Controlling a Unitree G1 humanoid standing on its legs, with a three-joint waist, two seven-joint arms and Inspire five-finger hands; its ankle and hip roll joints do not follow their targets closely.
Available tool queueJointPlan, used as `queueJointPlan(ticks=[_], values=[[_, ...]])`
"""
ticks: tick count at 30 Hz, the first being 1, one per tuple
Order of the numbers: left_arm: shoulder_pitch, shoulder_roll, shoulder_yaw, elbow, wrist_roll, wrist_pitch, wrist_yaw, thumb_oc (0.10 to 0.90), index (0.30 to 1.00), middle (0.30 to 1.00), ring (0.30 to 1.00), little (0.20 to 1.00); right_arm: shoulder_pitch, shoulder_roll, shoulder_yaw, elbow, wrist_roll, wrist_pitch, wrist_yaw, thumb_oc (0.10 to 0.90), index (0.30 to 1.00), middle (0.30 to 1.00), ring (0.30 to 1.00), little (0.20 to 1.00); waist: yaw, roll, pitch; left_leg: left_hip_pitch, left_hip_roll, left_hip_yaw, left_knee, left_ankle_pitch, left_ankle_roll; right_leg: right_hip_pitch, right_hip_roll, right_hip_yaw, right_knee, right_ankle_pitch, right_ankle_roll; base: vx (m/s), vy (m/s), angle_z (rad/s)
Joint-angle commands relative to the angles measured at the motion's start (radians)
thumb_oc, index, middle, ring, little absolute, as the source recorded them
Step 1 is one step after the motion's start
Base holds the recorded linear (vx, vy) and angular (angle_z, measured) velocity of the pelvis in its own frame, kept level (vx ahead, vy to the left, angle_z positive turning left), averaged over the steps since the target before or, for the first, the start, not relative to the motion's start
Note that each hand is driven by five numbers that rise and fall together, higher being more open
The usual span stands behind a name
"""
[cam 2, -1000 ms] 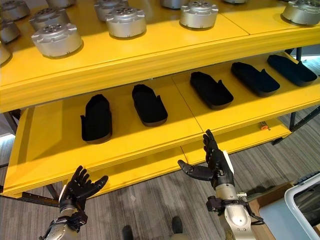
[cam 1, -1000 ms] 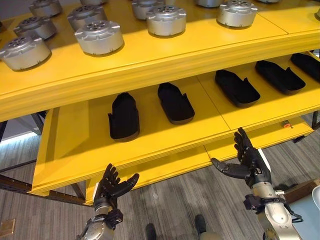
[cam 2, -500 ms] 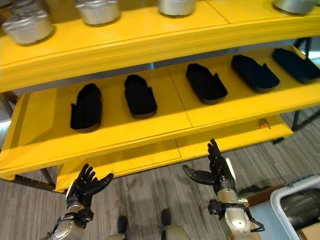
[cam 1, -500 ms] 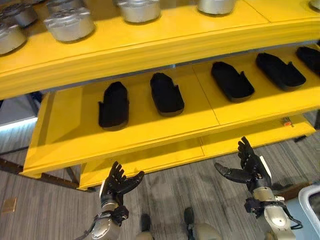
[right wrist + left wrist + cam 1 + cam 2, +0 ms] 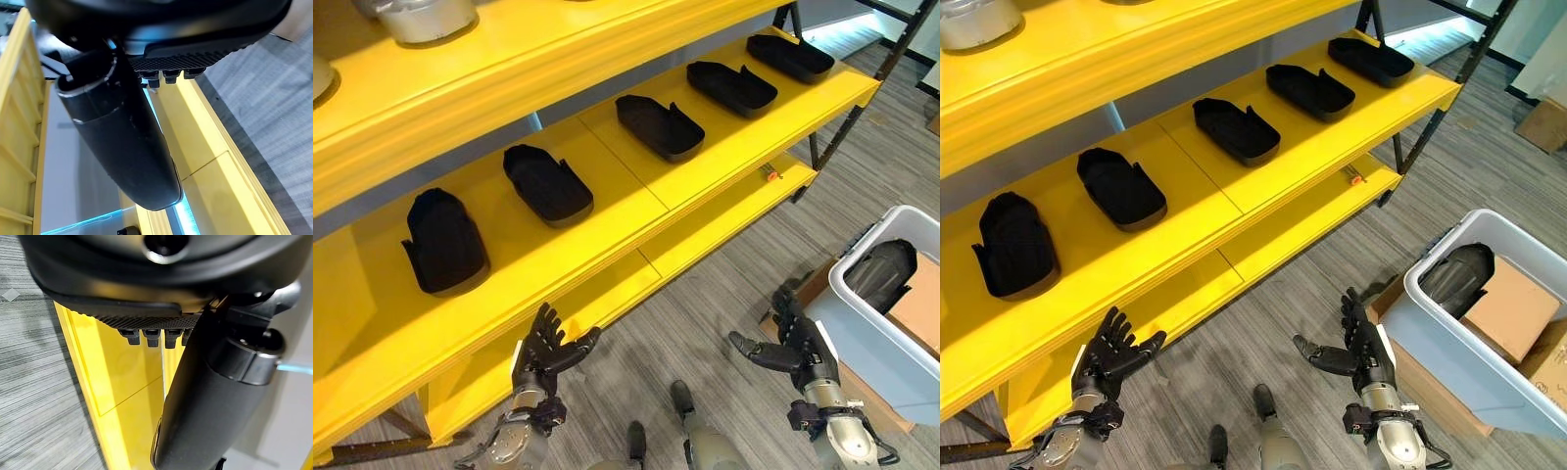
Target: Move parts from the plastic box to the shelf.
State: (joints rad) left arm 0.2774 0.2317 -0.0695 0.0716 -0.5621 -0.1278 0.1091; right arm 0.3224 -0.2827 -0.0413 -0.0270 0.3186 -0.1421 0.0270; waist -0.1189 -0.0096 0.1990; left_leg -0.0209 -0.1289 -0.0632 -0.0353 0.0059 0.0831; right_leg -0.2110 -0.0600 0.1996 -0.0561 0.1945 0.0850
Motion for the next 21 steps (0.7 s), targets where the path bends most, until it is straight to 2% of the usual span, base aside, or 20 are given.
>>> queueJointPlan(ticks=[1, 3, 5, 8, 9, 10, 11, 13, 14, 16, 17, 18, 19, 21], values=[[-0.015, 0.088, 0.05, -0.118, 0.071, -0.068, -0.029, 0.9, 1.0, 1.0, 1.0, 1.0, -0.068, -0.031, -0.033, -0.073, 0.058, -0.089, 0.016, 0.9, 1.0, 1.0, 1.0, 1.0, 0.004, -0.023, -0.077, -0.053, 0.082, -0.055, 0.099, -0.087, -0.047, 0.101, 0.008, 0.009, 0.03, -0.162, 0.031, -0.05, 0.185, 0.01], [-0.02, 0.1, 0.044, -0.124, 0.074, -0.064, -0.028, 0.9, 1.0, 1.0, 1.0, 1.0, -0.062, -0.026, -0.039, -0.079, 0.056, -0.086, 0.014, 0.9, 1.0, 1.0, 1.0, 1.0, -0.009, -0.026, -0.067, -0.061, 0.071, -0.043, 0.111, -0.095, -0.036, 0.078, 0.007, 0.022, 0.062, -0.159, 0.043, -0.11, 0.203, -0.05], [-0.034, 0.119, 0.036, -0.124, 0.082, -0.063, -0.022, 0.9, 1.0, 1.0, 1.0, 1.0, -0.051, -0.013, -0.046, -0.092, 0.059, -0.086, 0.019, 0.9, 1.0, 1.0, 1.0, 1.0, -0.031, -0.04, -0.054, -0.07, 0.066, -0.008, 0.1, -0.094, -0.027, 0.03, 0.003, 0.051, 0.08, -0.129, 0.073, -0.17, 0.222, -0.28], [-0.041, 0.132, 0.036, -0.112, 0.09, -0.069, -0.007, 0.9, 1.0, 1.0, 1.0, 1.0, -0.064, 0.001, -0.033, -0.088, 0.069, -0.088, 0.02, 0.9, 1.0, 1.0, 1.0, 1.0, -0.034, -0.05, -0.032, -0.081, 0.075, 0.047, 0.086, -0.096, -0.016, -0.029, 0.011, 0.054, 0.092, -0.09, 0.099, -0.15, 0.12, -0.57], [-0.038, 0.136, 0.044, -0.113, 0.09, -0.073, 0.003, 0.9, 1.0, 1.0, 1.0, 1.0, -0.068, 0.003, -0.021, -0.088, 0.065, -0.09, 0.019, 0.9, 1.0, 1.0, 1.0, 1.0, -0.013, -0.046, -0.022, -0.088, 0.091, 0.072, 0.091, -0.098, -0.019, -0.048, -0.004, -0.023, 0.112, -0.106, 0.096, -0.12, 0.024, -0.82], [-0.039, 0.136, 0.045, -0.113, 0.09, -0.073, 0.003, 0.9, 1.0, 1.0, 1.0, 1.0, -0.068, 0.003, -0.021, -0.088, 0.065, -0.089, 0.019, 0.9, 1.0, 1.0, 1.0, 1.0, -0.013, -0.048, -0.025, -0.092, 0.09, 0.073, 0.091, -0.094, -0.019, -0.053, -0.005, -0.021, 0.112, -0.104, 0.096, -0.13, 0.039, -1.03], [-0.033, 0.139, 0.063, -0.116, 0.094, -0.076, 0.017, 0.9, 1.0, 1.0, 1.0, 1.0, -0.073, -0.002, -0.005, -0.094, 0.056, -0.097, 0.014, 0.9, 1.0, 1.0, 1.0, 1.0, 0.032, -0.036, -0.01, -0.096, 0.12, 0.118, 0.105, -0.104, -0.028, -0.051, -0.07, -0.218, 0.14, -0.14, 0.077, -0.1, 0.022, -1.22], [-0.02, 0.135, 0.073, -0.118, 0.091, -0.077, 0.012, 0.9, 1.0, 1.0, 1.0, 1.0, -0.077, -0.006, 0.004, -0.098, 0.045, -0.099, 0.019, 0.9, 1.0, 1.0, 1.0, 1.0, 0.034, -0.023, 0.0, -0.09, 0.139, 0.154, 0.114, -0.104, -0.029, -0.018, -0.118, -0.306, 0.16, -0.158, 0.059, -0.1, 0.037, -1.53], [-0.01, 0.133, 0.084, -0.125, 0.086, -0.076, 0.01, 0.9, 1.0, 1.0, 1.0, 1.0, -0.074, -0.01, 0.009, -0.101, 0.042, -0.097, 0.024, 0.9, 1.0, 1.0, 1.0, 1.0, 0.044, -0.017, 0.006, -0.082, 0.158, 0.185, 0.124, -0.115, -0.028, 0.0, -0.144, -0.334, 0.182, -0.173, 0.052, -0.08, 0.02, -1.2], [0.01, 0.129, 0.099, -0.14, 0.077, -0.071, 0.008, 0.9, 1.0, 1.0, 1.0, 1.0, -0.076, -0.009, 0.01, -0.099, 0.042, -0.095, 0.028, 0.9, 1.0, 1.0, 1.0, 1.0, 0.063, -0.016, 0.008, -0.084, 0.181, 0.225, 0.148, -0.13, -0.033, 0.026, -0.197, -0.365, 0.178, -0.157, 0.056, -0.08, -0.08, -0.93], [0.028, 0.126, 0.119, -0.148, 0.073, -0.067, 0.005, 0.9, 1.0, 1.0, 1.0, 1.0, -0.078, -0.008, 0.012, -0.1, 0.044, -0.092, 0.032, 0.9, 1.0, 1.0, 1.0, 1.0, 0.077, -0.025, 0.004, -0.094, 0.194, 0.254, 0.18, -0.147, -0.04, 0.046, -0.249, -0.399, 0.14, -0.112, 0.074, -0.05, -0.181, -1.36], [0.035, 0.121, 0.131, -0.149, 0.071, -0.066, 0.007, 0.9, 1.0, 1.0, 1.0, 1.0, -0.079, -0.011, 0.013, -0.101, 0.046, -0.093, 0.034, 0.9, 1.0, 1.0, 1.0, 1.0, 0.081, -0.036, -0.001, -0.099, 0.203, 0.27, 0.21, -0.164, -0.046, 0.055, -0.263, -0.419, 0.11, -0.09, 0.082, 0.04, -0.251, -1.31], [0.051, 0.112, 0.144, -0.141, 0.072, -0.063, 0.001, 0.9, 1.0, 1.0, 1.0, 1.0, -0.061, -0.015, 0.005, -0.111, 0.044, -0.087, 0.044, 0.9, 1.0, 1.0, 1.0, 1.0, 0.082, -0.055, -0.01, -0.102, 0.211, 0.288, 0.243, -0.175, -0.058, 0.085, -0.255, -0.44, 0.067, -0.093, 0.092, 0.12, -0.278, -0.74], [0.07, 0.086, 0.145, -0.13, 0.056, -0.058, -0.013, 0.9, 1.0, 1.0, 1.0, 1.0, -0.028, -0.032, -0.018, -0.127, 0.035, -0.077, 0.048, 0.9, 1.0, 1.0, 1.0, 1.0, 0.062, -0.058, -0.025, -0.079, 0.239, 0.301, 0.244, -0.174, -0.079, 0.099, -0.223, -0.434, 0.043, -0.095, 0.094, 0.18, -0.29, -0.5]])
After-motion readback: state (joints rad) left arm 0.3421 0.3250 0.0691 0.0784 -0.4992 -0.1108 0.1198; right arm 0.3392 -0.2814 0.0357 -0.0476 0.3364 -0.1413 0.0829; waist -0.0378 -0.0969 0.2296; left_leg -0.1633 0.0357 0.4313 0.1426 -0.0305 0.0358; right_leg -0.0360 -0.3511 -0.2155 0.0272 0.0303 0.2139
